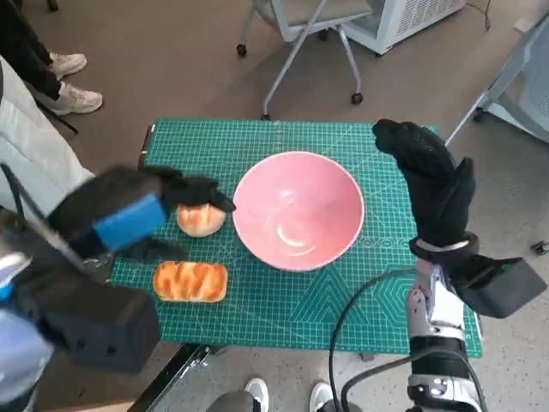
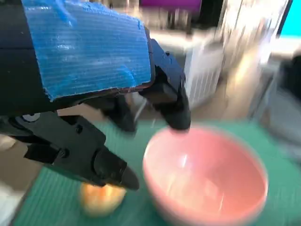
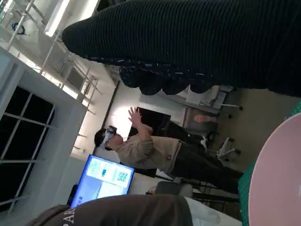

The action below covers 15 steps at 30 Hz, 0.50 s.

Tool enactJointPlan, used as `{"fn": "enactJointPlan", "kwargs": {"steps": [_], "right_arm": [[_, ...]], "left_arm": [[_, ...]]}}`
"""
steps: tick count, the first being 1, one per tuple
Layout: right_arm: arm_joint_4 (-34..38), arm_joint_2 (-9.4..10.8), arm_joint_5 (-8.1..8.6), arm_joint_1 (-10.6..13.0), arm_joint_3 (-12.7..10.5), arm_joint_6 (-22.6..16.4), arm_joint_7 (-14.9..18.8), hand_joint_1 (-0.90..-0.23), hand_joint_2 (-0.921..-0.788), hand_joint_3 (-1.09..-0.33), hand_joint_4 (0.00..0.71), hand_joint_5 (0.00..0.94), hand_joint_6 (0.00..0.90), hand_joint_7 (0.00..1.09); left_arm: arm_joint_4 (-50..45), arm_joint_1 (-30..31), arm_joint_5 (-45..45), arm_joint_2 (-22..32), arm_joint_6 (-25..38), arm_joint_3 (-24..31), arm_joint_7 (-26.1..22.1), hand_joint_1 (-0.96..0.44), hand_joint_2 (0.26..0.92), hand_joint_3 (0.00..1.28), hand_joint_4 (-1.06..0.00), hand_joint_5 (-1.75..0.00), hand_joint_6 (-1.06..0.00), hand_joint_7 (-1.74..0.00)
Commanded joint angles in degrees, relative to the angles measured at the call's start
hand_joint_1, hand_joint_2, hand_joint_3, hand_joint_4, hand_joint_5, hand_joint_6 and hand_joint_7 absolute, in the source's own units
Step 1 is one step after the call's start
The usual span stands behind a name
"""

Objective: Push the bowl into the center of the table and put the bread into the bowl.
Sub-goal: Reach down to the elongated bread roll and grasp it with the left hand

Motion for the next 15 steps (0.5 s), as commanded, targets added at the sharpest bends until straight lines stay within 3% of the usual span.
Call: {"fn": "enactJointPlan", "kwargs": {"steps": [1, 15], "right_arm": [[0.04, 0.08, -0.4, 1.17, -0.05, 0.95, -0.82, -0.703, -0.921, -0.776, 0.177, 0.0, 0.065, 0.53], [0.36, 0.12, -0.25, 0.3, 0.43, 1.97, -0.43, -0.706, -0.921, -0.779, 0.176, 0.0, 0.058, 0.53]], "left_arm": [[-2.32, 3.51, -3.58, 1.62, -1.37, 3.12, -1.07, -0.45, 0.656, 0.01, -0.1, -0.01, -0.13, -0.11], [-6.57, 12.39, -2.26, 3.28, -1.06, 4.39, 0.07, -0.43, 0.657, 0.0, -0.09, 0.0, -0.15, -0.07]]}}
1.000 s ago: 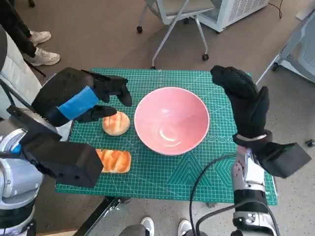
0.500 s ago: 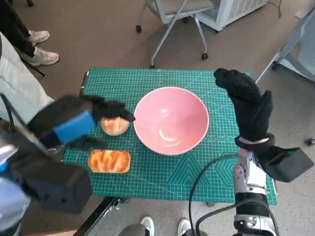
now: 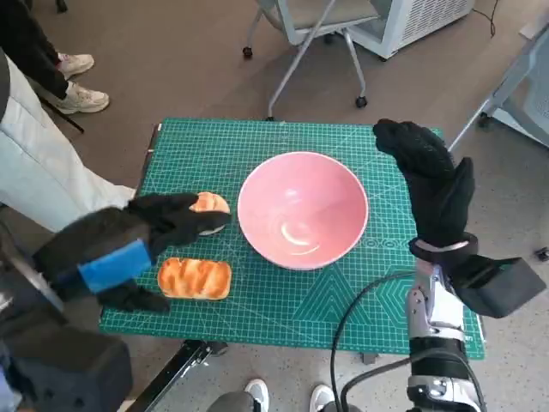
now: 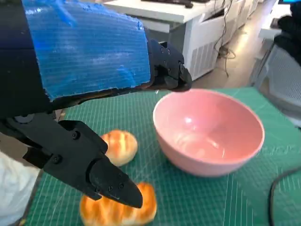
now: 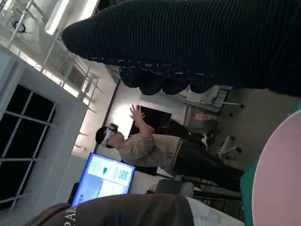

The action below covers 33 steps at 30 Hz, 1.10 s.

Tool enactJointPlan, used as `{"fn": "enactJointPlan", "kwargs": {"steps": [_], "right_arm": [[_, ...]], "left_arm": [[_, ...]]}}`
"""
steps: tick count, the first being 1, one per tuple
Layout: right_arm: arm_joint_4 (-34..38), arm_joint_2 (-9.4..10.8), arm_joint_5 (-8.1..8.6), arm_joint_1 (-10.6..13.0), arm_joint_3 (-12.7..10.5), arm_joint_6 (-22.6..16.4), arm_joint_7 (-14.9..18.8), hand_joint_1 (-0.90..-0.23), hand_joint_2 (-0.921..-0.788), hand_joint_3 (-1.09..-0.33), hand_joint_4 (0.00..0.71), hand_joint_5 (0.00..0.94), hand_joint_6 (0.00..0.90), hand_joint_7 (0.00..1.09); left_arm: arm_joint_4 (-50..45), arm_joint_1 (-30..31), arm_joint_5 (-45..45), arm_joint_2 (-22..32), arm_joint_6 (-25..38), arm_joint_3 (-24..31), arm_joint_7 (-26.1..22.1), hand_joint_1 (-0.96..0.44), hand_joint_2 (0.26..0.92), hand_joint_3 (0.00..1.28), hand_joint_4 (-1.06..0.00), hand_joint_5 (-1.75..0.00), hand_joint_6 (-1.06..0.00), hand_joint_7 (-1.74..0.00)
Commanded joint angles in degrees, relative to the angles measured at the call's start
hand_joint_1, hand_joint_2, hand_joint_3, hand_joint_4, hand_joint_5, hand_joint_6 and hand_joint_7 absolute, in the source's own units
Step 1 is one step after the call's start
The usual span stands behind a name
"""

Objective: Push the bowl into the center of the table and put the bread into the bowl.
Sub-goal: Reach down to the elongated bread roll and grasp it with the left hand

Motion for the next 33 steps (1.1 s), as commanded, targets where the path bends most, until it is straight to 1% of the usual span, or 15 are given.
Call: {"fn": "enactJointPlan", "kwargs": {"steps": [1, 7, 14, 18, 25, 33], "right_arm": [[0.67, 0.12, 0.2, 0.31, 0.18, 1.29, 0.24, -0.707, -0.921, -0.779, 0.175, 0.0, 0.057, 0.53], [1.78, 0.03, 0.36, -0.34, 0.17, 1.34, 0.88, -0.708, -0.921, -0.779, 0.176, 0.001, 0.057, 0.53], [1.93, -0.13, 0.65, -0.35, 0.14, 1.44, 1.63, -0.706, -0.921, -0.778, 0.176, 0.001, 0.056, 0.53], [1.8, -0.31, 0.71, -0.26, 0.13, 1.57, 1.86, -0.704, -0.921, -0.778, 0.176, 0.001, 0.056, 0.53], [1.33, -0.52, 0.79, 0.04, 0.16, 1.8, 2.18, -0.702, -0.921, -0.781, 0.174, 0.0, 0.054, 0.53], [1.05, -0.79, 1.02, 0.47, 0.08, 1.89, 2.6, -0.7, -0.921, -0.78, 0.175, 0.001, 0.053, 0.53]], "left_arm": [[-0.98, 1.46, 1.2, 1.33, 1.5, -0.95, 0.19, -0.42, 0.657, 0.0, -0.09, 0.0, -0.15, -0.07], [-0.67, 1.78, 5.5, 2.05, 3.25, -4.84, 0.78, -0.4, 0.66, 0.0, -0.1, 0.0, -0.16, -0.05], [2.07, 1.61, 10.14, -0.22, 4.28, -10.48, 3.21, -0.39, 0.664, 0.0, -0.11, -0.01, -0.17, -0.03], [5.21, 1.3, 11.95, -2.19, 4.13, -13.72, 4.82, -0.37, 0.666, 0.0, -0.13, -0.01, -0.18, -0.03], [11.39, -0.23, 13.79, -4.72, 3.03, -17.86, 6.69, -0.34, 0.67, 0.0, -0.15, -0.01, -0.2, -0.02], [17.41, -2.33, 15.99, -7.39, 4.33, -21.96, 6.77, -0.25, 0.679, 0.01, -0.2, -0.02, -0.23, -0.02]]}}
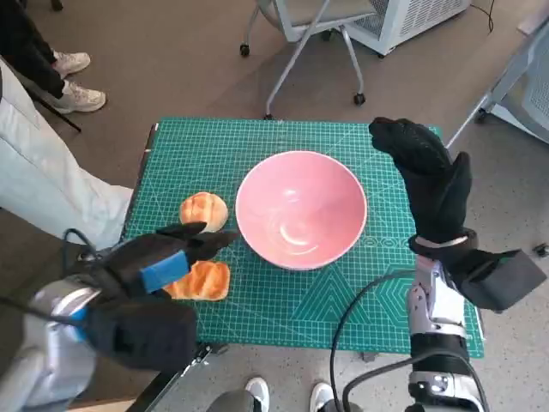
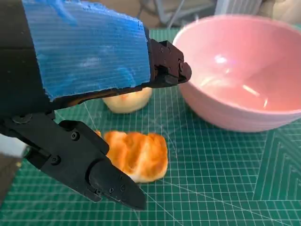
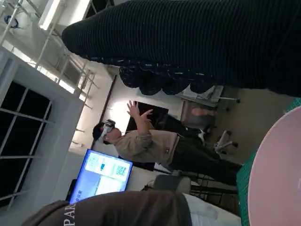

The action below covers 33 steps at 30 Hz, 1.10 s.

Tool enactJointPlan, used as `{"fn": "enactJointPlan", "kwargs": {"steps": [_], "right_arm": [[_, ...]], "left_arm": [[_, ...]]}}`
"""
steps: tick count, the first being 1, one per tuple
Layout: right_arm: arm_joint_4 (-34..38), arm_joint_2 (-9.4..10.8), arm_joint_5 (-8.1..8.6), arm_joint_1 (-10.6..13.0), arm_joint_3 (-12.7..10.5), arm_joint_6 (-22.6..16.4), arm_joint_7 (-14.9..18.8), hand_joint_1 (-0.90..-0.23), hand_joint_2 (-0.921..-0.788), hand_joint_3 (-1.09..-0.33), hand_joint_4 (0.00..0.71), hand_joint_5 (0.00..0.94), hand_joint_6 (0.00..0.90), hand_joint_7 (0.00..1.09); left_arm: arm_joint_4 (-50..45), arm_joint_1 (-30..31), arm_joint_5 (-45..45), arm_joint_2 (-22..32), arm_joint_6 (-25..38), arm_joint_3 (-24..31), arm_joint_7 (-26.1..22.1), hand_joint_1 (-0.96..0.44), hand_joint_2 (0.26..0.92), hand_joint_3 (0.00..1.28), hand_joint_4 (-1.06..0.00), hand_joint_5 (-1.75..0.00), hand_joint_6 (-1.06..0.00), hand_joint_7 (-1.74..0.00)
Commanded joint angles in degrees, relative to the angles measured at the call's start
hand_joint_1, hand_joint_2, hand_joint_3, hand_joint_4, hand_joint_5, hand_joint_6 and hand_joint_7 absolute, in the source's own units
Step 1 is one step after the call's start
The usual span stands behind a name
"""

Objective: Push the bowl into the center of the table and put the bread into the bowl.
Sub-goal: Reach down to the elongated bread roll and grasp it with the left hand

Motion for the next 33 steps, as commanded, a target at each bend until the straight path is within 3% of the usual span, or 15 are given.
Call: {"fn": "enactJointPlan", "kwargs": {"steps": [1, 15, 29, 30, 32, 33], "right_arm": [[0.08, -0.39, 0.04, 1.28, 0.01, 0.88, 0.58, -0.7, -0.921, -0.78, 0.175, 0.001, 0.053, 0.53], [-1.35, -0.55, -0.11, 2.1, 0.07, 1.66, -0.02, -0.698, -0.921, -0.788, 0.176, 0.001, 0.051, 0.54], [-1.67, -0.62, -0.64, 2.21, 0.03, 1.94, -0.48, -0.698, -0.921, -0.786, 0.181, 0.003, 0.051, 0.54], [-1.65, -0.64, -0.64, 2.2, 0.02, 1.93, -0.48, -0.698, -0.921, -0.786, 0.181, 0.003, 0.051, 0.54], [-1.64, -0.66, -0.64, 2.19, 0.0, 1.93, -0.48, -0.698, -0.921, -0.786, 0.181, 0.003, 0.051, 0.54], [-1.63, -0.66, -0.65, 2.19, 0.0, 1.92, -0.49, -0.698, -0.921, -0.786, 0.181, 0.003, 0.051, 0.54]], "left_arm": [[3.21, -1.7, 2.04, -1.65, 0.88, -2.4, 0.34, -0.25, 0.681, 0.01, -0.2, -0.02, -0.23, -0.02], [9.59, -4.1, 8.09, -3.89, 3.3, -7.63, -1.19, -0.19, 0.703, 0.01, -0.32, -0.03, -0.32, -0.04], [13.79, -4.58, 10.91, -4.56, 3.09, -8.9, -0.48, -0.06, 0.715, 0.01, -0.61, -0.13, -0.58, -0.14], [14.1, -4.35, 10.91, -4.65, 2.72, -8.88, -0.05, -0.05, 0.717, 0.01, -0.64, -0.16, -0.59, -0.16], [14.49, -4.08, 10.88, -4.75, 2.25, -8.85, 0.47, 0.0, 0.728, 0.01, -0.65, -0.52, -0.61, -0.37], [14.69, -3.87, 10.69, -4.8, 1.89, -8.74, 0.84, 0.01, 0.73, 0.01, -0.65, -0.58, -0.59, -0.43]]}}
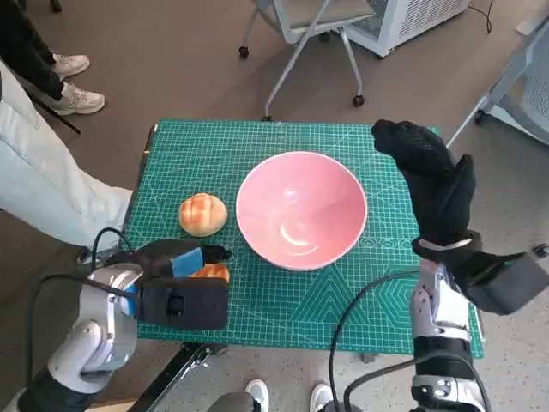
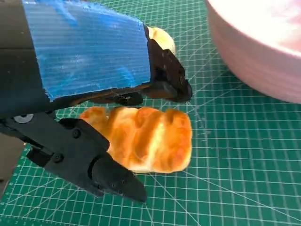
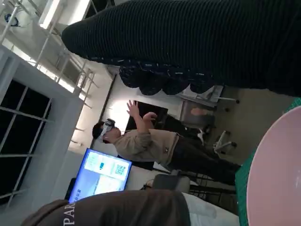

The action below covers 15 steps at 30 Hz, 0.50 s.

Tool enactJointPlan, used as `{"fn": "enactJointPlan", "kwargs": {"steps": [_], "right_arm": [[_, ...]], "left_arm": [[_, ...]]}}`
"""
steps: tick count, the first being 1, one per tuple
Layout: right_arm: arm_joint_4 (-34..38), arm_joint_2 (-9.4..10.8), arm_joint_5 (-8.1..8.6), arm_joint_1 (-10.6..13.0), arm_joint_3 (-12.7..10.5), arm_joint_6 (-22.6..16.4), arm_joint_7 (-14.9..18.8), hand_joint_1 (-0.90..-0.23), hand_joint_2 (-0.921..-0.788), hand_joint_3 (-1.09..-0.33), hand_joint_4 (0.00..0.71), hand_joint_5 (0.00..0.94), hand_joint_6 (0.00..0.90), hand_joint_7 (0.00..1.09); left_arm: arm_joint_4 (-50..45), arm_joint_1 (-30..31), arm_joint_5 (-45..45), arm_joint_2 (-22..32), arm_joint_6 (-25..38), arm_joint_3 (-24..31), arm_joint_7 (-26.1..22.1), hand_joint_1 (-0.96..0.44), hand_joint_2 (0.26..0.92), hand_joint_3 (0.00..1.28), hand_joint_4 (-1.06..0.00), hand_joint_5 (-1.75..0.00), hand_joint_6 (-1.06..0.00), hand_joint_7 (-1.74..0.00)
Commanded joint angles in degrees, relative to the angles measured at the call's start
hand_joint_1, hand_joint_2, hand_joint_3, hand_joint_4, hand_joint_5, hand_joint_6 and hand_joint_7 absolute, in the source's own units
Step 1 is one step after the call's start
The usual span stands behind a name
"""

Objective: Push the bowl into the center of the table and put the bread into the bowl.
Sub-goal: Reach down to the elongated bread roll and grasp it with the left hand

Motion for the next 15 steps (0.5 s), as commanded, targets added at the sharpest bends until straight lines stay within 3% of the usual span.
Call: {"fn": "enactJointPlan", "kwargs": {"steps": [1, 3, 7, 15], "right_arm": [[0.16, -0.19, -0.62, 1.4, 0.02, 0.75, -0.43, -0.698, -0.921, -0.786, 0.181, 0.003, 0.051, 0.54], [0.21, -0.19, -0.61, 1.37, 0.01, 0.75, -0.42, -0.699, -0.921, -0.786, 0.181, 0.002, 0.051, 0.54], [0.15, -0.13, -0.61, 1.39, 0.04, 0.75, -0.44, -0.7, -0.921, -0.786, 0.181, 0.002, 0.051, 0.54], [0.41, 0.13, -0.61, 1.48, 0.1, 0.55, -0.43, -0.698, -0.921, -0.786, 0.181, 0.002, 0.051, 0.54]], "left_arm": [[1.31, 1.3, -0.15, -0.65, -1.85, 0.27, 1.93, 0.04, 0.737, 0.01, -0.65, -0.72, -0.58, -0.57], [1.88, 1.92, -0.89, -0.75, -3.17, 0.8, 3.21, 0.21, 0.812, 0.02, -0.72, -0.91, -0.58, -0.76], [3.32, 2.69, -1.97, -0.85, -5.9, 1.83, 5.77, 0.05, 0.879, 0.01, -0.81, -1.04, -0.68, -0.97], [5.01, 3.86, -2.29, -0.7, -10.48, 3.43, 10.79, 0.01, 0.889, 0.01, -0.81, -1.06, -0.75, -1.01]]}}
